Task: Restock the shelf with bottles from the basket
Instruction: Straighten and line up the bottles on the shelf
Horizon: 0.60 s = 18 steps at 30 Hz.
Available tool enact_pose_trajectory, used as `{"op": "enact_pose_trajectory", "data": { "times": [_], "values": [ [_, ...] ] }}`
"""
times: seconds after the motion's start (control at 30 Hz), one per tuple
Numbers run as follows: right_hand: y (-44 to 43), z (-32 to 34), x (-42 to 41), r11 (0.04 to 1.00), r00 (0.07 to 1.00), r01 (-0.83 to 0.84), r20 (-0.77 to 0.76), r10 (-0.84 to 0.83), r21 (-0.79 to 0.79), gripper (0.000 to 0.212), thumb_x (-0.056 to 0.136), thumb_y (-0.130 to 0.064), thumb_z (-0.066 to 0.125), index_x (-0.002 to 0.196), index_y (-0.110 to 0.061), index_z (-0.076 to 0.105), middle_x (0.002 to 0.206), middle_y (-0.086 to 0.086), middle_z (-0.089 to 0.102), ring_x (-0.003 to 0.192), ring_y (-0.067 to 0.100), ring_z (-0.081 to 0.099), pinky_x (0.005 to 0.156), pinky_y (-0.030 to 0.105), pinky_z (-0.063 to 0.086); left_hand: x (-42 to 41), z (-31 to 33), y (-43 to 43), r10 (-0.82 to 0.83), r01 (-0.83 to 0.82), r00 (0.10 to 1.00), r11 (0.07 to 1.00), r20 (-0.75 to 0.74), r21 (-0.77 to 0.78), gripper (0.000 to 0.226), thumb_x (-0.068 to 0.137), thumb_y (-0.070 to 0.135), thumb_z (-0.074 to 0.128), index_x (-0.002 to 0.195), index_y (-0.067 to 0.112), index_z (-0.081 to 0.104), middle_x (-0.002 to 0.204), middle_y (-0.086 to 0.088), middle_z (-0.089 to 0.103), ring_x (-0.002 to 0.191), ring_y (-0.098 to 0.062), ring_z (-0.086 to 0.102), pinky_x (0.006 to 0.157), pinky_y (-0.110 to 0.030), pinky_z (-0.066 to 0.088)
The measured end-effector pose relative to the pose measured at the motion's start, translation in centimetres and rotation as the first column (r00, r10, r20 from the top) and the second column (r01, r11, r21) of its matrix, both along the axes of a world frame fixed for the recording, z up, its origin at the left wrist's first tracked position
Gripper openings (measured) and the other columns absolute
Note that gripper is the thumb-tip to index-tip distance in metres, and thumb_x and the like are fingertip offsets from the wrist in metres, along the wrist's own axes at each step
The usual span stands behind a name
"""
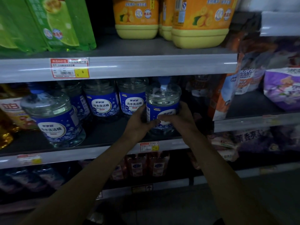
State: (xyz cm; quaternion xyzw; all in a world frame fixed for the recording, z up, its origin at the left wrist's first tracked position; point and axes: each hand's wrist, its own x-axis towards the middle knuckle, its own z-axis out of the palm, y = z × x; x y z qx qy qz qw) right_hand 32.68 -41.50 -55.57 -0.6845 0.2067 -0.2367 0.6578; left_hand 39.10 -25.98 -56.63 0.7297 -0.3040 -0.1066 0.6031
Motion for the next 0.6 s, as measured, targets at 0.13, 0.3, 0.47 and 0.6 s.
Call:
{"op": "enact_pose_trajectory", "data": {
  "times": [0.13, 0.3, 0.47, 0.6],
  "values": [
    [0.2, 0.1, -1.3, 0.999, 1.000, 0.006, -0.013, -0.007, -0.036, 0.098, 0.049, -0.022, 0.098, 0.137, -0.011, 0.056, 0.129, 0.007, 0.068, 0.113, 0.023, 0.069, 0.092, 0.047, 0.061, -0.2, -0.1, 0.3, 0.011, -0.011, 1.000, 1.000, 0.006, 0.005, 0.065, 0.089, 0.005, 0.078, 0.147, 0.014, 0.051, 0.131, 0.014, 0.064, 0.114, 0.009, 0.062, 0.092, -0.015, 0.055],
    [0.2, -0.5, -3.1, 0.996, 1.000, 0.020, 0.007, -0.020, -0.085, 0.092, 0.056, -0.017, 0.100, 0.134, -0.011, 0.051, 0.131, 0.005, 0.064, 0.118, 0.024, 0.066, 0.095, 0.048, 0.058, -0.8, -0.4, 0.9, 0.012, -0.012, 1.000, 1.000, -0.011, -0.026, 0.066, 0.083, 0.000, 0.081, 0.142, 0.012, 0.054, 0.126, 0.012, 0.064, 0.108, 0.012, 0.063, 0.084, -0.011, 0.054],
    [0.6, -0.1, -5.1, 0.992, 0.996, -0.014, 0.089, 0.026, -0.126, 0.118, 0.041, -0.035, 0.104, 0.140, -0.017, 0.041, 0.138, -0.002, 0.059, 0.125, 0.018, 0.062, 0.097, 0.046, 0.058, -1.4, -0.3, 1.5, -0.020, 0.020, 0.999, 1.000, 0.028, -0.020, 0.074, 0.078, 0.002, 0.085, 0.143, 0.013, 0.052, 0.131, 0.011, 0.062, 0.112, 0.011, 0.061, 0.088, -0.018, 0.058],
    [0.6, -0.1, -6.5, 0.978, 0.985, -0.032, 0.159, 0.066, -0.205, 0.121, 0.041, -0.037, 0.103, 0.145, -0.025, 0.043, 0.145, -0.002, 0.056, 0.132, 0.018, 0.057, 0.102, 0.048, 0.055, -2.7, 0.0, 1.8, -0.044, 0.047, 0.997, 0.998, 0.070, -0.031, 0.080, 0.069, 0.022, 0.088, 0.140, 0.013, 0.055, 0.133, 0.016, 0.063, 0.122, 0.006, 0.060, 0.099, -0.025, 0.055]
  ]
}}
